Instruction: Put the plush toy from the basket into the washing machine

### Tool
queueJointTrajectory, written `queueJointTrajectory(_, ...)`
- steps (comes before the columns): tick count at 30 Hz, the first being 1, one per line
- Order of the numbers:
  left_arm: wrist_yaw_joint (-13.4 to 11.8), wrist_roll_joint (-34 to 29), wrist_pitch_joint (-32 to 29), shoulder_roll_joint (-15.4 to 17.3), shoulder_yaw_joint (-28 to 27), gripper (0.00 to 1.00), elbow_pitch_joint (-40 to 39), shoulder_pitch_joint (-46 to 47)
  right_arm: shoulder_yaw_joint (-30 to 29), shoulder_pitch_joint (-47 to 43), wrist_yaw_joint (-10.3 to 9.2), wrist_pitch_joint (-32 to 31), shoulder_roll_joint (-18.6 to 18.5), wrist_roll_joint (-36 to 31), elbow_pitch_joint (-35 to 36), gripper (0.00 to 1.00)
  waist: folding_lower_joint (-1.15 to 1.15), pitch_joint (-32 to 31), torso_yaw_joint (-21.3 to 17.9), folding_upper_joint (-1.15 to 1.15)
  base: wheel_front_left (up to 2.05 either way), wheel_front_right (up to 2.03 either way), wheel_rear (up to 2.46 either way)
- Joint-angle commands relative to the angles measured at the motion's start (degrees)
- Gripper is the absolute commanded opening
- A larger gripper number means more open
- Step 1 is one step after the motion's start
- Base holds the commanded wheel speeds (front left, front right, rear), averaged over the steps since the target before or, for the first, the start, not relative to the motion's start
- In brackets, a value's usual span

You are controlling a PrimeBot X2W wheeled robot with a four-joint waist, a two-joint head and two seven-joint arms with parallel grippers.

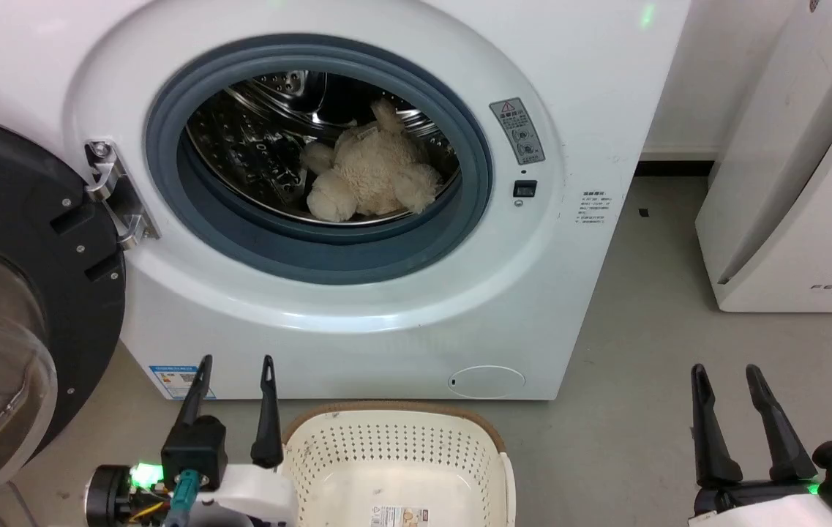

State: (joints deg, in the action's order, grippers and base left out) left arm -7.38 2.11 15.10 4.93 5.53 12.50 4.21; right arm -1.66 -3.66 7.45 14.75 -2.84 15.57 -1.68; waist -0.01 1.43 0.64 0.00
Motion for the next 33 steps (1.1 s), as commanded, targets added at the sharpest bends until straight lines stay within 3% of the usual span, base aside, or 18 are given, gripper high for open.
queueJointTrajectory(1,0.2,-0.3,-0.1,0.0,0.1,1.0,-0.5,-0.5,-0.1,-0.7,0.03,0.3,0.0,-0.5,-0.2,1.0,0.01,-0.3,0.0,0.0,0.0,0.0,0.0)
queueJointTrajectory(8,-0.1,-0.4,-0.1,-0.7,0.5,1.0,-2.3,-3.1,-0.2,-2.3,0.03,0.3,0.0,-0.7,-0.5,1.0,0.01,-1.5,0.1,0.0,0.0,0.0,0.0)
queueJointTrajectory(9,-0.1,-0.3,0.0,-0.6,0.6,0.0,-2.0,-2.3,-0.1,-1.7,0.0,0.0,0.0,-0.3,-0.3,0.0,0.01,-1.5,0.1,0.0,0.0,0.0,0.0)
queueJointTrajectory(33,1.2,-0.6,-2.6,-0.8,-0.4,0.0,-3.8,-2.7,0.2,-0.8,0.01,-2.5,0.0,-2.9,0.1,0.0,0.01,-1.5,-0.1,0.0,0.0,0.0,0.0)
